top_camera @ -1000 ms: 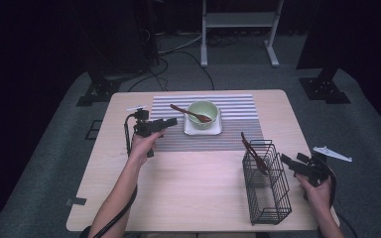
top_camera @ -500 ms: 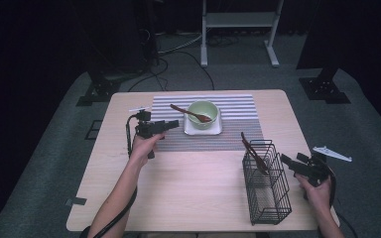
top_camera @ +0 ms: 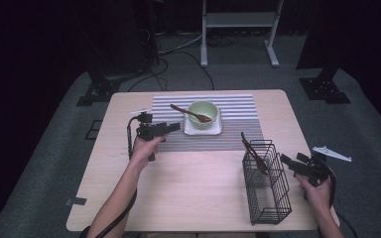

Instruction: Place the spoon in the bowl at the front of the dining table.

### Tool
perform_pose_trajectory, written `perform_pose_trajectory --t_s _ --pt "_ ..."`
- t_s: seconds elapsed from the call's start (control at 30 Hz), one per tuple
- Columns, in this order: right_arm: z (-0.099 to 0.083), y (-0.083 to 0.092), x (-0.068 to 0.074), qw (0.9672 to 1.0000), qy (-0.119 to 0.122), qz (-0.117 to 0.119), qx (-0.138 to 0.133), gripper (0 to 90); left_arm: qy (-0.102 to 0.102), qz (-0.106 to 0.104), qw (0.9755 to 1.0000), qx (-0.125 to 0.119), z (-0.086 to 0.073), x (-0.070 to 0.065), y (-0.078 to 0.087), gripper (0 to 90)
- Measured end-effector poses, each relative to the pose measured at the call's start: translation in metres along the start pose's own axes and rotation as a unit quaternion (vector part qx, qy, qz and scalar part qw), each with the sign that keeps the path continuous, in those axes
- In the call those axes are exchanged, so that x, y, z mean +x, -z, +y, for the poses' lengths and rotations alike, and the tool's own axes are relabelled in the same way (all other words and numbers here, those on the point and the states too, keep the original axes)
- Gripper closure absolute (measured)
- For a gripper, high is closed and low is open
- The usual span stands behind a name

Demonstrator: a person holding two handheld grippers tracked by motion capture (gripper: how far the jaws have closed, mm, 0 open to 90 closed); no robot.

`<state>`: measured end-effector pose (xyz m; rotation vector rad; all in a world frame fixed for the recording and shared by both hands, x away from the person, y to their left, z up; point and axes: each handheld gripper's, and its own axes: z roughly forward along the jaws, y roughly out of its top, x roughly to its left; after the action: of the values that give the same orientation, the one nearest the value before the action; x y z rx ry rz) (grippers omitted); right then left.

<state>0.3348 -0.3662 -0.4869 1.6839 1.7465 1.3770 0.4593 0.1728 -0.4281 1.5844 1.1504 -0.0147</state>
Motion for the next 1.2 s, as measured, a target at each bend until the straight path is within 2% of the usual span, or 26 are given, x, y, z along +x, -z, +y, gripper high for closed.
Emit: perform_pose_trajectory --t_s 1.2 --pt "0.000 0.000 0.000 1.0000 0.001 0.000 0.000 14.6 -0.021 -0.015 0.9996 0.012 -0.020 -0.015 0.006 8.7"
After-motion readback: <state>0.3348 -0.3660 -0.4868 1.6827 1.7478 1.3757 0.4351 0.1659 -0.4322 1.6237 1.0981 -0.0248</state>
